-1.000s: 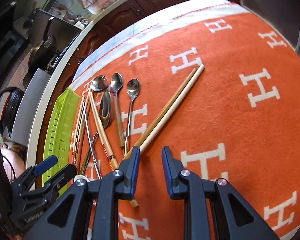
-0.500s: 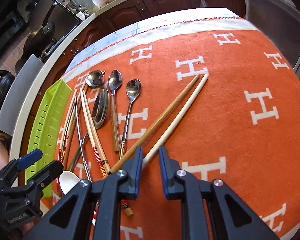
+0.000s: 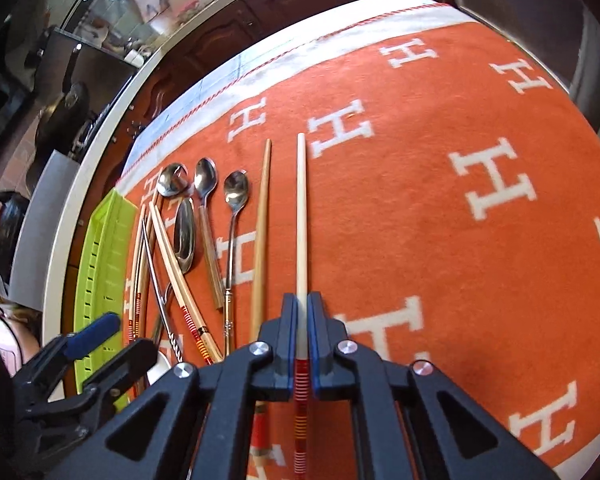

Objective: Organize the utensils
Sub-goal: 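Grasp a wooden chopstick with the left gripper while the right gripper grasps a red-banded chopstick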

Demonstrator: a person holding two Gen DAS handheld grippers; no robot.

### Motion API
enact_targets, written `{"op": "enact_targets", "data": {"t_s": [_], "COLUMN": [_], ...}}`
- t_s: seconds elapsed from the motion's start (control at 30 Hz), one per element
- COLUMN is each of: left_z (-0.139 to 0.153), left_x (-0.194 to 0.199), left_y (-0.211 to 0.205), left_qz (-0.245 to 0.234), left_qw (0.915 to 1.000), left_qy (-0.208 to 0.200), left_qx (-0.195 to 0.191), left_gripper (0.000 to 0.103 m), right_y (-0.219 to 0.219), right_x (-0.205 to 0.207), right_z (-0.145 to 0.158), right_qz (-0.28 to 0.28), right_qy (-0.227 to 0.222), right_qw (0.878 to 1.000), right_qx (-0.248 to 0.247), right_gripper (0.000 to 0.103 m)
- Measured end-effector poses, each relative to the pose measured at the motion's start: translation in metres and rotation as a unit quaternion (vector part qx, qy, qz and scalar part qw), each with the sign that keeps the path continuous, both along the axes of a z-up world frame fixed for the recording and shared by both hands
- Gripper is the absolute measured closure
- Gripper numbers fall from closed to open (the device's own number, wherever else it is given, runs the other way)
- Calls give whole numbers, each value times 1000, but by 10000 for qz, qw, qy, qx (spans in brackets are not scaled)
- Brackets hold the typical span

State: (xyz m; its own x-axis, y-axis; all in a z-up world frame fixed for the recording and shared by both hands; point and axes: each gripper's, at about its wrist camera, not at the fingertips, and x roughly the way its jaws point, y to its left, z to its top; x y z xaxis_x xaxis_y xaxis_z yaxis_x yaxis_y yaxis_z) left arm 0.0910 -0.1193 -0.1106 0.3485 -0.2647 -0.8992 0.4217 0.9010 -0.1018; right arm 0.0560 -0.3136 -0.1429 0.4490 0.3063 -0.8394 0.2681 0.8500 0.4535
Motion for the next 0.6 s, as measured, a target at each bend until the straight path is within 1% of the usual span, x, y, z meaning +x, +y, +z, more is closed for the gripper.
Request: {"op": "enact_targets", "data": {"t_s": [0.03, 0.1, 0.17, 0.23, 0.3, 0.33, 0.4, 0.5, 0.6], "left_z": [-2, -4, -8, -11, -15, -17, -21, -26, -32], "left_x": [1, 4, 8, 13, 16, 17, 17, 15, 11], "left_y": [-7, -16, -26, -35, -44, -49, -57, -69, -81], "left_qz": [-64, -118, -165, -156, -146, -152, -168, -170, -250], "left_qw": [10000, 9999, 9995, 9987, 9980, 9979, 9978, 9982, 9978], "left_qy": [40, 98, 243, 395, 519, 560, 589, 582, 610], "left_qx": [-28, -57, -153, -280, -318, -298, -240, -33, 77], "left_gripper": [41, 46, 57, 60, 63, 65, 65, 66, 73], "right_y": [-3, -10, -14, -18, -20, -21, -23, -25, -29], "right_x": [-2, -7, -9, -12, -13, -15, -16, -18, -20], "right_z": [2, 5, 7, 7, 6, 6, 5, 5, 4], "right_qz": [-31, -88, -105, -124, -128, -132, -120, -113, -129], "right_qy": [-27, -70, -104, -119, -119, -123, -131, -153, -159], "right_qw": [10000, 9999, 9999, 9998, 9998, 9998, 9998, 9998, 9998], "right_qx": [8, 19, -10, -40, -35, -16, -4, -23, -20], "right_gripper": [98, 98, 98, 98, 98, 98, 98, 98, 97]}}
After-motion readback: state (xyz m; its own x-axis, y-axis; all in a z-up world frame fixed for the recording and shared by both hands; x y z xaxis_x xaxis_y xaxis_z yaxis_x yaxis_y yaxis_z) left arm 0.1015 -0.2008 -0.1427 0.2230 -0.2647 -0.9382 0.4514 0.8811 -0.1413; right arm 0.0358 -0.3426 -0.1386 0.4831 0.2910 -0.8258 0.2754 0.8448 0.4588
